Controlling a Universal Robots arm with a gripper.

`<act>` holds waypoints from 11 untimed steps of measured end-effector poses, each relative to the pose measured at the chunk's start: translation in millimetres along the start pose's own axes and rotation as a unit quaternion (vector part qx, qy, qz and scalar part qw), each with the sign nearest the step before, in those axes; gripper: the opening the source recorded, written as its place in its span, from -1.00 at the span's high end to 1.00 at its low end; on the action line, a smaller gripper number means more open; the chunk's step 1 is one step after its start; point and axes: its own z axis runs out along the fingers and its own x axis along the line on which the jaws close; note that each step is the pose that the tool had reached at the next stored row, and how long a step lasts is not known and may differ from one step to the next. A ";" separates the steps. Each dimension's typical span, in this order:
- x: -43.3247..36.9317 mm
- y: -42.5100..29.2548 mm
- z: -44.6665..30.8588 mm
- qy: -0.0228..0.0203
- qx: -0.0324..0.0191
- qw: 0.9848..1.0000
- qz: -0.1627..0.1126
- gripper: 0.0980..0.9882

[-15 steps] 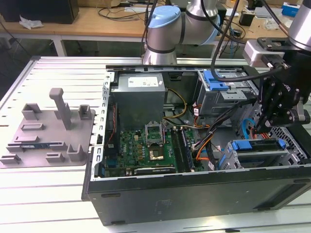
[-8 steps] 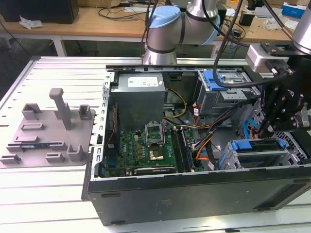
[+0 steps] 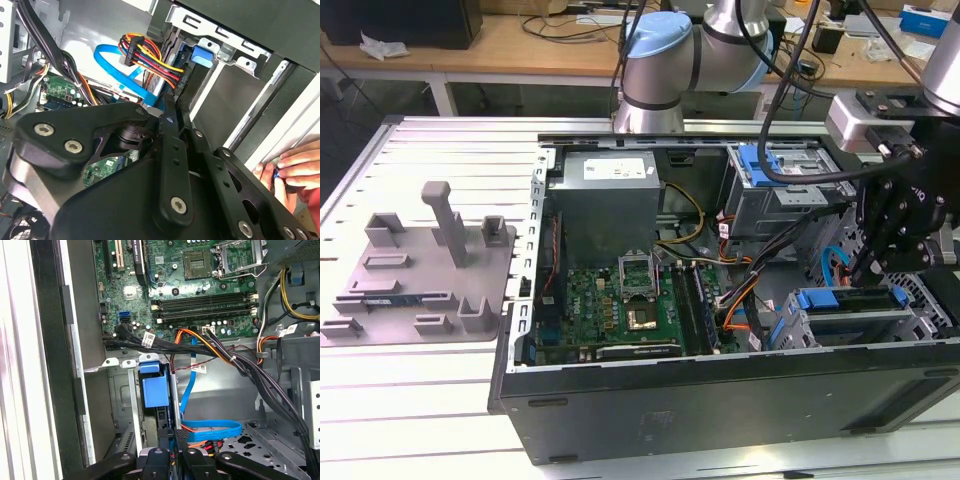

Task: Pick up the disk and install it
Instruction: 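Insert the second disk wire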

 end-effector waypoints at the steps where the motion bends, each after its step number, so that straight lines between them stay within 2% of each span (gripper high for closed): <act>1: 0.0 0.0 0.0 0.000 0.000 1.000 0.000 0.85; 11: -0.2 -1.9 2.6 0.000 0.000 1.000 0.000 0.85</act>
